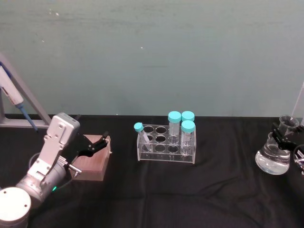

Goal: Place the experimental apparatus aside using one hand.

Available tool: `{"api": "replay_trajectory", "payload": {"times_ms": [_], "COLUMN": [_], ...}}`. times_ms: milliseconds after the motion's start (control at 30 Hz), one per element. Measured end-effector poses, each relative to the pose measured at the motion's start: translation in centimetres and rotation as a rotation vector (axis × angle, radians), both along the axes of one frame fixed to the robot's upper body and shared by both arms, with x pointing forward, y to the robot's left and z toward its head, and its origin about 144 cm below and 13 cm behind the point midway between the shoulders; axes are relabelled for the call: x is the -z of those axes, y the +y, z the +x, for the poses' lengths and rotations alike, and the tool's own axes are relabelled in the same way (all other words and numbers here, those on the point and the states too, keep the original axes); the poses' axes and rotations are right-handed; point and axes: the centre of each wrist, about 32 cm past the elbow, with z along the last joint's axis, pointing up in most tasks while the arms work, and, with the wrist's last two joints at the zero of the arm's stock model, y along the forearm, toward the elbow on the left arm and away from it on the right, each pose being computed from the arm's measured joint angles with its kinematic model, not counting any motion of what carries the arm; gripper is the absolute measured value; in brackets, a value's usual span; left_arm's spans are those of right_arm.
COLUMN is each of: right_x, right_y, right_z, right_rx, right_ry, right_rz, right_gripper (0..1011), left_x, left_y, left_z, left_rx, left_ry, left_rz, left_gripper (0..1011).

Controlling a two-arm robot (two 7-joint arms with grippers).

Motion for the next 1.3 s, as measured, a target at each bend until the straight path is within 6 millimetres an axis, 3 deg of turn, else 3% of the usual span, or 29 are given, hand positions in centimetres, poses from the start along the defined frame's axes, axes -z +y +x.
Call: {"api": "replay_trajectory", "payload": {"times_ms": [1167, 1300], "right_x": [0.05, 0.03], "right_y": [0.03, 0.04], "right_z": [-0.07, -0.06], "right_rx": [0.001, 0.0], "right_ry": [-0.005, -0.007], "right_rz": [-0.003, -0.003], "right_gripper": [451, 489], "left_x": [0.0, 0.0], "left_y": [0.0, 0.0], "left_z": [0.0, 0.0], "left_rx": [0.0, 0.0], "left_ry": [0.0, 0.0], "left_rz": [0.0, 0.0], "left_gripper": [1000, 1000]}}
